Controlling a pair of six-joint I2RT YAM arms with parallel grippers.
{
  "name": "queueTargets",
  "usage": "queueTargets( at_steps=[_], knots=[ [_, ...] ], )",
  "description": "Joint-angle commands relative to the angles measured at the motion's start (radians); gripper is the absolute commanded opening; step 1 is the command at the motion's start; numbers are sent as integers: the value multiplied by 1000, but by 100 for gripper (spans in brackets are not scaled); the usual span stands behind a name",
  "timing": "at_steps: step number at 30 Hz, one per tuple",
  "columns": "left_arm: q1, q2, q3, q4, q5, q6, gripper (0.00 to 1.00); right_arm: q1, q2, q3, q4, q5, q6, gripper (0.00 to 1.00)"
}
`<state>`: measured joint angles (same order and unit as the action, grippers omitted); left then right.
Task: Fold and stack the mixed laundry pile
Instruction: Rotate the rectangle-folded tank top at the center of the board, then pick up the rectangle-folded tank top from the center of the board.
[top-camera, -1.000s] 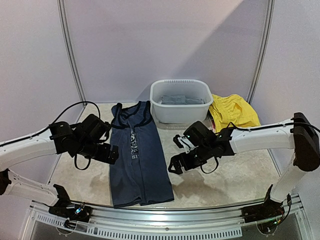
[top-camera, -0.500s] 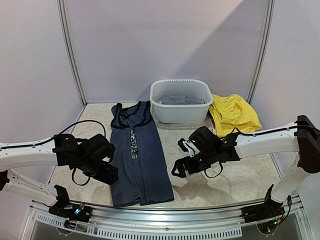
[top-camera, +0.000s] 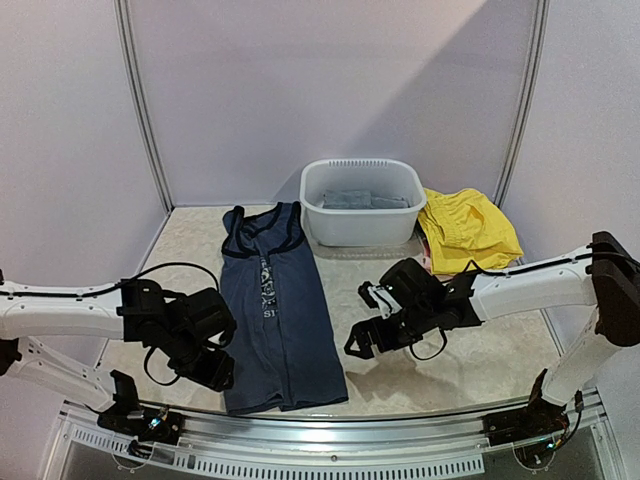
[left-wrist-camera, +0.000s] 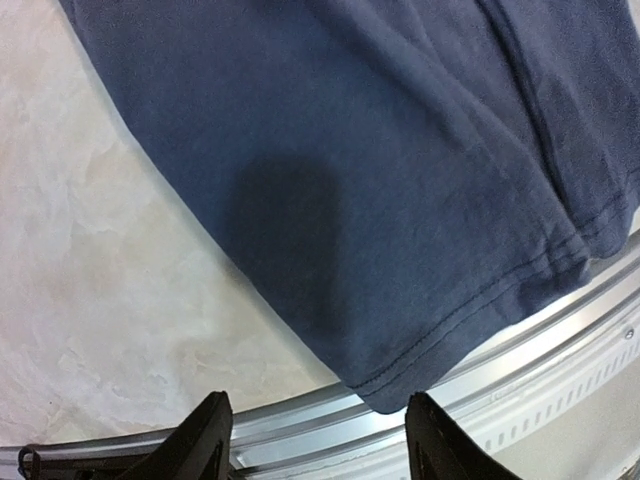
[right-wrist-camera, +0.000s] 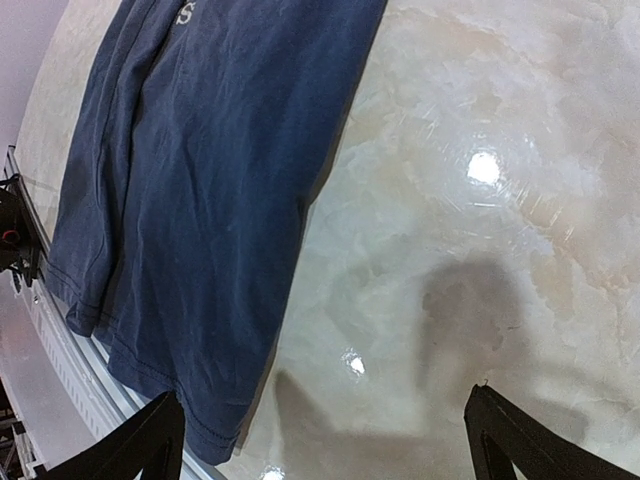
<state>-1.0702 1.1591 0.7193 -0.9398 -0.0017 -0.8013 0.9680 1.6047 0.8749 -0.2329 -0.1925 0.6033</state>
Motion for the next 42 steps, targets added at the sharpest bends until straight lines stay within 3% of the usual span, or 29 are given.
queueTargets(
  at_steps=[1, 9, 20, 21, 25, 29, 42],
  knots=[
    [-35, 34, -62, 55, 52, -36, 58, 10, -13, -20, 32, -4, 19, 99],
    [-64, 78, -85, 125, 90, -50, 54, 26, -6, -33, 36, 2, 34, 98],
    [-76, 140, -133, 215, 134, -57, 40, 38, -20, -78, 89, -34, 45, 98],
    [-76, 145, -143, 234, 138, -61, 37, 39, -24, -86, 94, -40, 49, 98],
    [-76, 167, -159, 263, 120, -64, 10, 44, -23, -108, 114, -65, 66, 98],
    [-76, 174, -167, 285, 114, -60, 0, 62, -28, -135, 132, -82, 89, 98],
    [-76, 176, -179, 296, 102, -49, 0, 88, -7, -177, 179, -114, 137, 92]
  ],
)
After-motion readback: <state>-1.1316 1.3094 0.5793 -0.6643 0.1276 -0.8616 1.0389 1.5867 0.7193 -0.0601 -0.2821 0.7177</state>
